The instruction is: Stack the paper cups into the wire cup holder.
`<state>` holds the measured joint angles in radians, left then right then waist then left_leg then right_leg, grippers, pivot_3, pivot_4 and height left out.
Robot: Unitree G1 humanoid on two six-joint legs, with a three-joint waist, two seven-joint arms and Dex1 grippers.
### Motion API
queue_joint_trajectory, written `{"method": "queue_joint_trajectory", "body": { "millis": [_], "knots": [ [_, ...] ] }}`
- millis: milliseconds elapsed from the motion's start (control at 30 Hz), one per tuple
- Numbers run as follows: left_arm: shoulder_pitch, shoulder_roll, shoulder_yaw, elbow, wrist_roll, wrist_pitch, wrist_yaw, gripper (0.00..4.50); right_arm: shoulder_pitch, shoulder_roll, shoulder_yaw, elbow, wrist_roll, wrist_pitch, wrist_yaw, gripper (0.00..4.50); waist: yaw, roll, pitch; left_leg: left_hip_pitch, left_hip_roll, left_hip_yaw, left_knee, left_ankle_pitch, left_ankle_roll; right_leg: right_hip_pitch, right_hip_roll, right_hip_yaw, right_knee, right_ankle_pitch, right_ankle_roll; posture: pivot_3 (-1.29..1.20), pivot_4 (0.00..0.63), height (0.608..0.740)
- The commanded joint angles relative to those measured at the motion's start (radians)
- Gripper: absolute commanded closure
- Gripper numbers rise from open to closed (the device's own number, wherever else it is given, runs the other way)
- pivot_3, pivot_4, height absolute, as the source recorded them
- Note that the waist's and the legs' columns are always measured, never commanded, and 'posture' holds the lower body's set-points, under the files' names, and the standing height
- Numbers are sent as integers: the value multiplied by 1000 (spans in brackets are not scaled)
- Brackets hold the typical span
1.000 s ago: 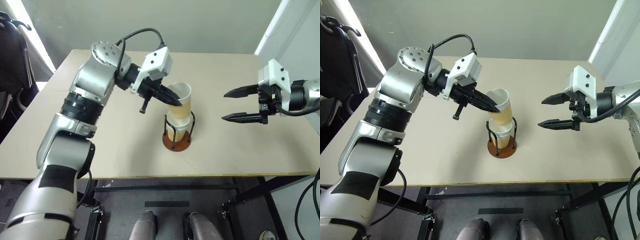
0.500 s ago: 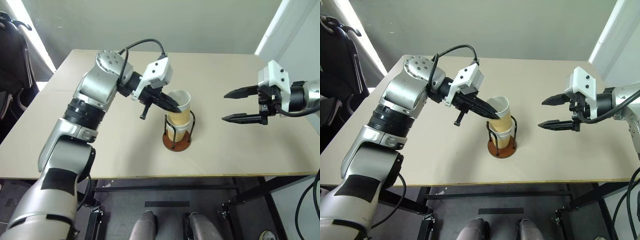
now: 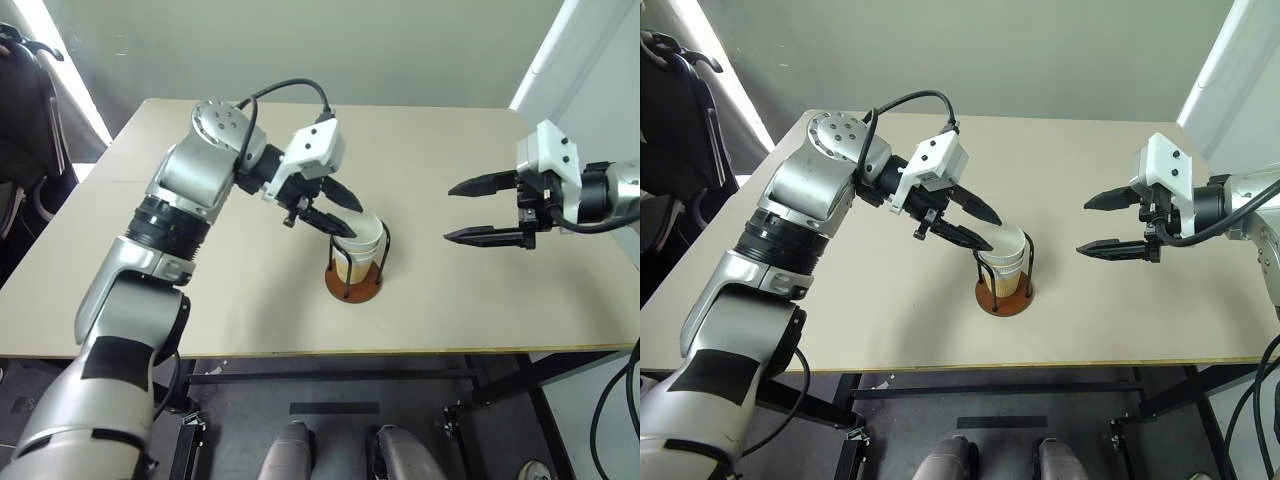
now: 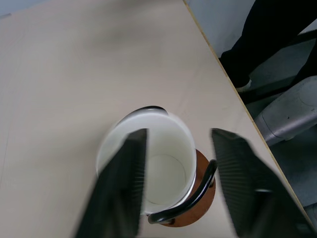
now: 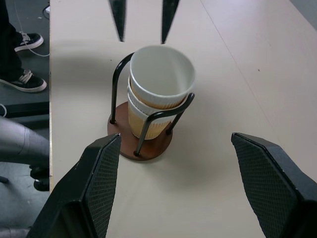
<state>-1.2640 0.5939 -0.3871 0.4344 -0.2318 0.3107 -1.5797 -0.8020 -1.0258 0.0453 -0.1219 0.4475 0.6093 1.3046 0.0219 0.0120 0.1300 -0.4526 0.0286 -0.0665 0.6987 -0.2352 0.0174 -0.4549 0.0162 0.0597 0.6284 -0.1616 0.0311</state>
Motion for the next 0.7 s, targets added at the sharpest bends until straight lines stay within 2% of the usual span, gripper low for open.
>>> {"method": "queue_joint_trajectory", "body": {
  "millis": [33, 100, 133, 333, 700],
  "knots": [
    [-23, -11, 54, -22, -25, 22, -24, 858, -28, -2, -43, 9, 4, -19, -7, 895, 0, 0, 0, 0, 0, 0, 0, 0, 0, 0, 0, 0, 0, 0, 0, 0, 150, 740],
    [-21, -22, 75, -8, -15, 1, 9, 138, -36, 7, -41, 22, 1, -26, -12, 895, 0, 0, 0, 0, 0, 0, 0, 0, 0, 0, 0, 0, 0, 0, 0, 0, 150, 740],
    [-18, -30, 89, 3, -5, -21, 37, 24, -40, 13, -39, 31, -3, -32, -18, 895, -1, 0, 0, 0, 0, 0, 0, 0, 0, 0, 0, 0, 0, 0, 0, 0, 150, 740],
    [7, -97, 196, 90, 51, -63, 335, 24, -107, 141, -39, 181, -73, -114, -161, 895, -4, 0, 0, 3, 0, 0, 0, 0, 0, 2, 0, 0, 0, 1, 1, 0, 150, 740],
    [131, -102, 342, 129, 127, -80, 769, 24, -133, 350, -21, 449, -185, -257, -335, 895, -4, 0, 0, 2, 0, 0, 0, 3, -1, 0, 0, 0, 0, 1, 1, 0, 150, 740]
  ]
}}
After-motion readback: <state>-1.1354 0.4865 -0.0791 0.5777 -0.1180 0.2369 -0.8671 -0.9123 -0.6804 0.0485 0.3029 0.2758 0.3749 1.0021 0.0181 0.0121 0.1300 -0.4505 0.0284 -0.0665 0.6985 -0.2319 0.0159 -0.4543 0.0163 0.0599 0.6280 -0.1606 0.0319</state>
